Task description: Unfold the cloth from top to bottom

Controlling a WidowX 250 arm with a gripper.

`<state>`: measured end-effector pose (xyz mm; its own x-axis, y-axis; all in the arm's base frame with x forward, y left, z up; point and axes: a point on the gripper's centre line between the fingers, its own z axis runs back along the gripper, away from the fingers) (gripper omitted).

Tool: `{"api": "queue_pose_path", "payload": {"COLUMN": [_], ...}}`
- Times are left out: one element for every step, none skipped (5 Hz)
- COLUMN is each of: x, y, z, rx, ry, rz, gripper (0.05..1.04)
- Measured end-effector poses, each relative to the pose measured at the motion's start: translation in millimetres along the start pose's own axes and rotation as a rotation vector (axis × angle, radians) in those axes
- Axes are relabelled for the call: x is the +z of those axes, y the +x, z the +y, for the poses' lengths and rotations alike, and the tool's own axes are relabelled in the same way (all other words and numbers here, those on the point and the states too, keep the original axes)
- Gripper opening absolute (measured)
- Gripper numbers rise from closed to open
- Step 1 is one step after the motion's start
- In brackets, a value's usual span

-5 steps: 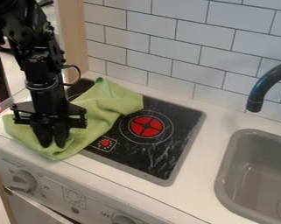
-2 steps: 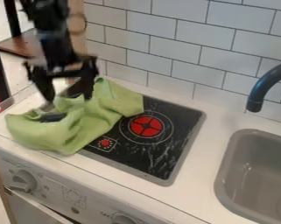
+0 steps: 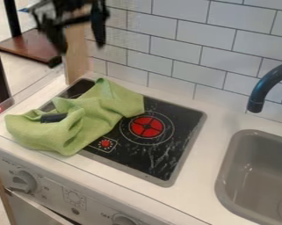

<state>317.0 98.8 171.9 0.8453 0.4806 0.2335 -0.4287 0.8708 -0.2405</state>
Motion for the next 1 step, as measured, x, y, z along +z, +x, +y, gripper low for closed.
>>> {"api": "queue_pose_path", "payload": {"x": [0.3], "y": [-1.1], "z": [-0.1], "rx": [0.000], "ry": [0.000], "rz": [0.008], "gripper": [0.999]}}
